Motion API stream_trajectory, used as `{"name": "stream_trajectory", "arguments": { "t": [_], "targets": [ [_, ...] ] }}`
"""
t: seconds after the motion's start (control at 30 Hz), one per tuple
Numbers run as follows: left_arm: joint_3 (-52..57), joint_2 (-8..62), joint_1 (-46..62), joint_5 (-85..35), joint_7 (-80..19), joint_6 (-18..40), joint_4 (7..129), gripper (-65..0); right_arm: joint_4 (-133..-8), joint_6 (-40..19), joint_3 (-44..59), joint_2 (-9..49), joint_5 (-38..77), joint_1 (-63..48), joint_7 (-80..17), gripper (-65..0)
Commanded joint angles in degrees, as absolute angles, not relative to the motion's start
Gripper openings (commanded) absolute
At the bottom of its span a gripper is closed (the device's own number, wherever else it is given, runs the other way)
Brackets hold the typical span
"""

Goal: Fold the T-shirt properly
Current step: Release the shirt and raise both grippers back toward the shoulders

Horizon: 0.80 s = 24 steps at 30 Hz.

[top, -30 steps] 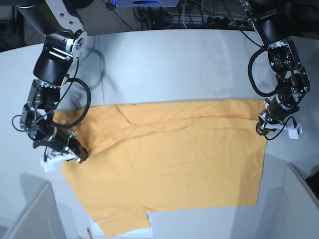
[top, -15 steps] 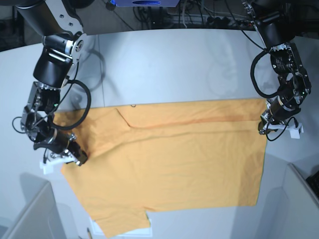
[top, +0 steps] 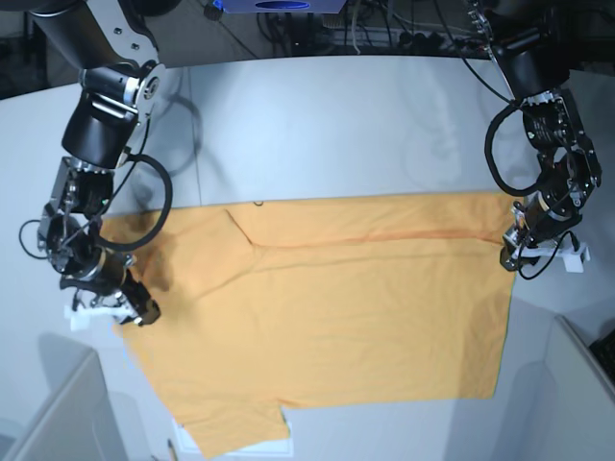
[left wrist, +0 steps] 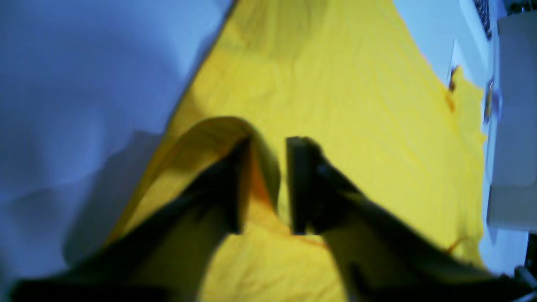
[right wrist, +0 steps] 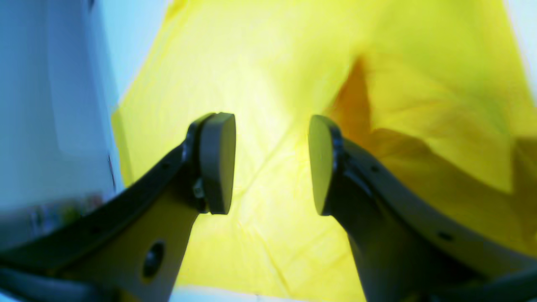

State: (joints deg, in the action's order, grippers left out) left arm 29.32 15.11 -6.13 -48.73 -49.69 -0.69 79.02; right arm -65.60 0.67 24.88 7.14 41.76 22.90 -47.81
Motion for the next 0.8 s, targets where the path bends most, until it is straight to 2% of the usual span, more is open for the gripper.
{"name": "stream_trajectory", "arguments": {
  "t": [0.0, 0.13, 0.23, 0.33, 0.43, 0.57, 0.77],
  "targets": [
    [29.67, 16.04, -7.69, -49.63, -48.75, -0.22, 79.43, -41.1, -67.03, 1.01, 24.92, 8.31, 42.68, 23.96, -46.29, -37.2],
    [29.76, 17.27, -8.40, -49.89, -48.66, 0.04, 80.75, -19.6, -76.00, 1.45, 25.27, 8.40, 42.68, 19.21, -43.56, -38.0],
    [33.10, 17.01, -6.73, -50.07, -48.66, 0.13, 84.70, -10.2, -85.41, 5.76, 26.15, 7.96, 42.68, 12.88, -41.19, -38.0],
    [39.16, 16.48, -1.89, -50.15, -48.75, 0.57, 91.21, -9.4, -91.21, 9.45, 26.68, 7.87, 43.21, 5.85, -37.49, -38.0],
    [43.82, 14.02, 3.74, -50.15, -48.75, 6.20, 95.78, -9.4, -96.75, 9.45, 27.65, 6.11, 44.97, -1.27, -33.45, -38.0],
    [48.48, 11.03, 6.90, -50.15, -48.84, 10.24, 97.01, -9.4, -99.65, 9.45, 29.14, 4.79, 47.60, -4.97, -32.75, -38.0],
    [49.71, 9.27, 11.56, -50.07, -48.75, 12.18, 95.25, -9.4, -100.00, 9.45, 31.52, 1.10, 52.97, -10.33, -32.66, -38.0]
  ]
}}
